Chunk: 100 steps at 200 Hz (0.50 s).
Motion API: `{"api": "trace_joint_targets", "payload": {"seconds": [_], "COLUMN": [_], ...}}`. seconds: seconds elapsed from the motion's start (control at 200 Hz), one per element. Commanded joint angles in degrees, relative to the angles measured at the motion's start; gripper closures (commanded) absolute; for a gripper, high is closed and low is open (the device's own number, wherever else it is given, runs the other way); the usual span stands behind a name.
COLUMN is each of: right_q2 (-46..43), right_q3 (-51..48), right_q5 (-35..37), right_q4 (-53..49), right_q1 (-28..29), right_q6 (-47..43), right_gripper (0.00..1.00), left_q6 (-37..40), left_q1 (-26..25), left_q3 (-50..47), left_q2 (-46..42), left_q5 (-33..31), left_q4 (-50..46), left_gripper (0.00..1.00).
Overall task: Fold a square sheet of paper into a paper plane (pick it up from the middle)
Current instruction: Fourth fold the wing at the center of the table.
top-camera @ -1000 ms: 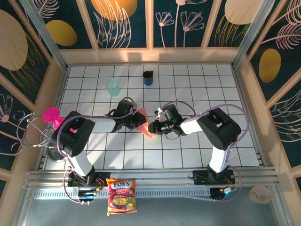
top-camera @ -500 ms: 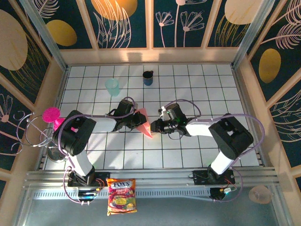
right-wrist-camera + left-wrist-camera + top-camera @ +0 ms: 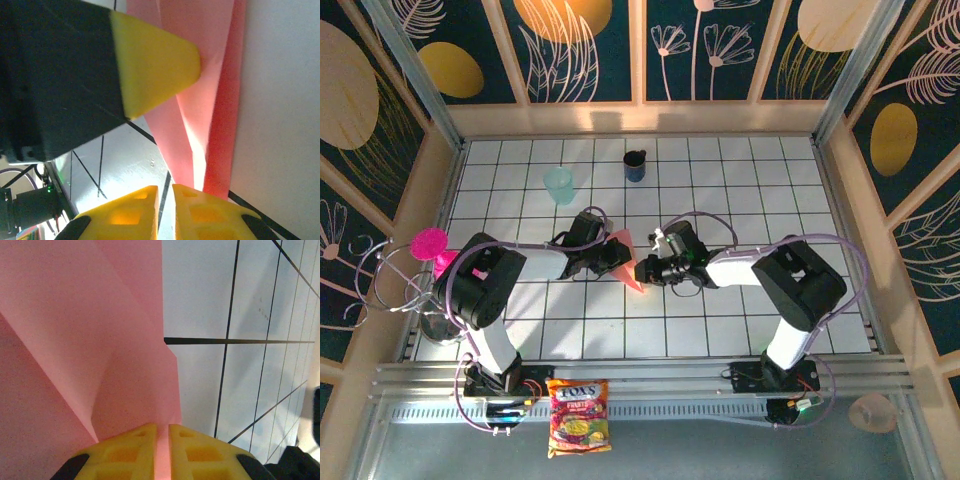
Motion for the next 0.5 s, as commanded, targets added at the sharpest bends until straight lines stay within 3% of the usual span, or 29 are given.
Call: {"api": "trace_joint_targets", "payload": {"seconds": [0.0,0.496], "right_q2": [1.3,2.1], "right_q3": [1.1,1.2], "right_q5": [-0.6,2.0], "right_q4": [0.4,-2.9], "right_q1": [0.4,0.5], "right_q6": [-0.1,-1.3], "right_gripper": [0.85,0.85], "left_q6": [1.3,1.1], "left_q1": [0.1,0.1], "left_q3": [1.3,2.6], "left_q2": [0.5,1.8], "left_q5": [0.0,-2.3], "left_q4": [-1.3,-4.1], "left_gripper": [0.84,0.85]}}
